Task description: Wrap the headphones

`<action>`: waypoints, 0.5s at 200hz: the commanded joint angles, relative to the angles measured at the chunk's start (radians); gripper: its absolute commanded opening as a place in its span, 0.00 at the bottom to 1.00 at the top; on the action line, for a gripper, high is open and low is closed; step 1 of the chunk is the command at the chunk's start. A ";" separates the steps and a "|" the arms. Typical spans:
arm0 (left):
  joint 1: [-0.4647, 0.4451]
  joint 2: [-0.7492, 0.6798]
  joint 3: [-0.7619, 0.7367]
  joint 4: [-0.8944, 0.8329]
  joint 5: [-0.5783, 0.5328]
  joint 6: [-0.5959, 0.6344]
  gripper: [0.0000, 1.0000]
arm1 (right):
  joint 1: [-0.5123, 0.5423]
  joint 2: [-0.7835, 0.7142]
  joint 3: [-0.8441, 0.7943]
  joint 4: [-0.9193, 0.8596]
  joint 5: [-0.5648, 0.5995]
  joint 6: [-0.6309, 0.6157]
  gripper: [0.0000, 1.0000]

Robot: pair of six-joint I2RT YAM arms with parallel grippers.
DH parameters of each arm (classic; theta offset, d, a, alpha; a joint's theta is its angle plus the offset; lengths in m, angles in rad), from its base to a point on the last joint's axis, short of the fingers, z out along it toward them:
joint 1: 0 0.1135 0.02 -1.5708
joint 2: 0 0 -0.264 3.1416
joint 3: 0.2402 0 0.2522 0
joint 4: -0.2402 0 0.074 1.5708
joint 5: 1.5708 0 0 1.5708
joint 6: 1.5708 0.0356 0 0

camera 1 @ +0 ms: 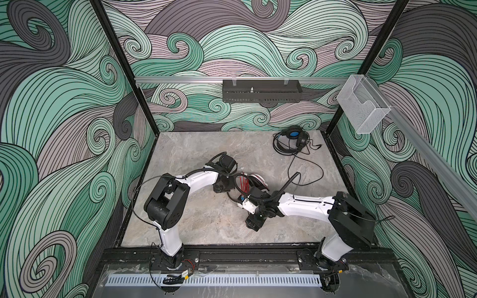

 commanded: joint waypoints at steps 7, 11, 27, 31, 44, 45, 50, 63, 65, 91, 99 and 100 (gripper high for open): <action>0.003 -0.017 0.051 0.038 0.052 -0.035 0.00 | -0.005 0.042 0.023 0.018 0.080 0.022 0.74; 0.003 -0.018 0.049 0.039 0.052 -0.039 0.00 | -0.006 0.048 0.022 0.018 0.088 0.022 0.74; 0.003 -0.026 0.039 0.046 0.052 -0.043 0.00 | -0.014 0.066 0.017 0.015 0.104 0.025 0.65; 0.003 -0.027 0.036 0.048 0.052 -0.045 0.00 | -0.015 0.067 0.014 0.015 0.103 0.026 0.62; 0.003 -0.026 0.028 0.054 0.053 -0.046 0.00 | -0.018 0.060 0.003 0.017 0.101 0.028 0.53; 0.003 -0.026 0.028 0.054 0.053 -0.046 0.00 | -0.018 0.060 0.002 0.017 0.101 0.028 0.52; 0.004 -0.024 0.027 0.054 0.053 -0.046 0.00 | -0.018 0.058 0.000 0.019 0.101 0.028 0.49; 0.005 -0.021 0.026 0.054 0.052 -0.045 0.00 | -0.020 0.055 0.001 0.018 0.092 0.022 0.40; 0.005 -0.020 0.026 0.055 0.052 -0.045 0.00 | -0.019 0.055 0.003 0.015 0.091 0.020 0.38; 0.009 -0.020 0.023 0.055 0.048 -0.045 0.00 | -0.014 0.009 0.014 -0.034 0.084 -0.002 0.15; 0.013 -0.019 0.022 0.054 0.049 -0.044 0.00 | -0.014 -0.019 0.011 -0.051 0.092 -0.004 0.10; 0.013 -0.018 0.022 0.054 0.049 -0.043 0.00 | -0.014 -0.023 0.012 -0.052 0.093 -0.005 0.10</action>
